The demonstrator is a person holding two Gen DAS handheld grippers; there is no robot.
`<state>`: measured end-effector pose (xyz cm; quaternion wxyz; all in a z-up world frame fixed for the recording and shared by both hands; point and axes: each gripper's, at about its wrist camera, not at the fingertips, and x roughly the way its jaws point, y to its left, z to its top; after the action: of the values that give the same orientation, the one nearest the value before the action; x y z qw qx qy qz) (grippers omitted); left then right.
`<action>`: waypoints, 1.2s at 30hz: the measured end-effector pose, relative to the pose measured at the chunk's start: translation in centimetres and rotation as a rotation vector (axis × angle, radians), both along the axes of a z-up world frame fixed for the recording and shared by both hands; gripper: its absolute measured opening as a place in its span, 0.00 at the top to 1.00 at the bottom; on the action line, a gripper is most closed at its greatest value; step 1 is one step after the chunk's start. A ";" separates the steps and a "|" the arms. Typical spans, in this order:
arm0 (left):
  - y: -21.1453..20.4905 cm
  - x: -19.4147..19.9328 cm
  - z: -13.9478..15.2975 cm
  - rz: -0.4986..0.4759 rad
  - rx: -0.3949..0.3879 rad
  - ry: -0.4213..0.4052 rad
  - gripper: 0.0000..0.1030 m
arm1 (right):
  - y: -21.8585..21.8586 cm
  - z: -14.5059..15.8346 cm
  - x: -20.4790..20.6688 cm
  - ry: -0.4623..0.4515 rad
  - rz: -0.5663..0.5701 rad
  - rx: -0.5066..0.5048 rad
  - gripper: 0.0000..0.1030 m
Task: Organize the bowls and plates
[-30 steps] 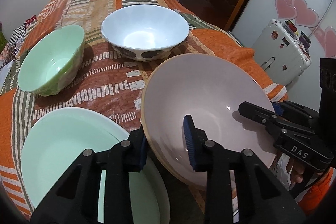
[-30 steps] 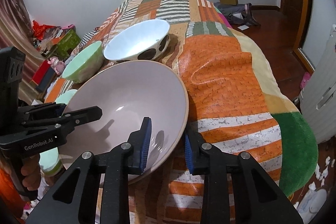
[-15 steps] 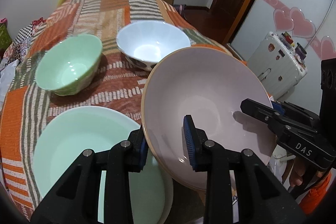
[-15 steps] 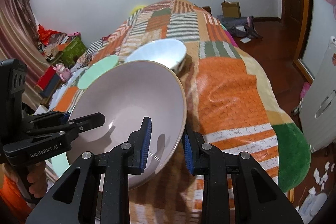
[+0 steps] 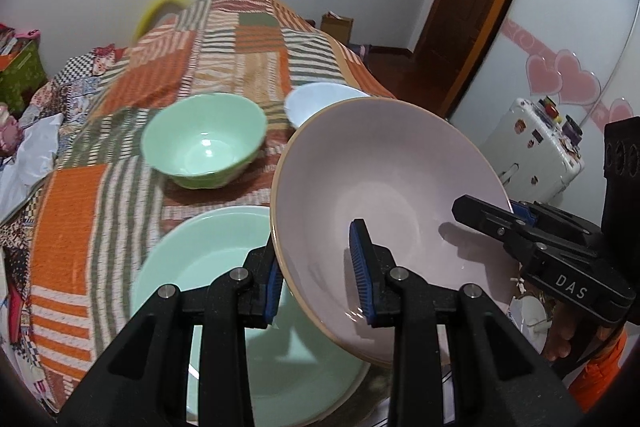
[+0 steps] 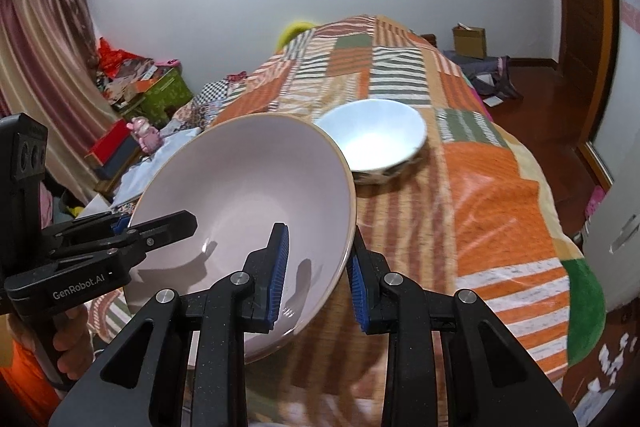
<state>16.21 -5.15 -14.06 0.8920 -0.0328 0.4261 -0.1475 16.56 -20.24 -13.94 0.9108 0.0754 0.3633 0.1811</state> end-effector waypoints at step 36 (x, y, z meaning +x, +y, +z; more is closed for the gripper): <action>21.1 -8.1 0.1 0.382 -0.027 -0.035 0.70 | 20.4 -0.7 0.1 0.001 0.370 -0.052 0.75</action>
<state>8.13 15.95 -13.96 0.9106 -0.1225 0.3944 0.0181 16.65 0.15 -14.60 0.8633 -0.0164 0.3761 0.3361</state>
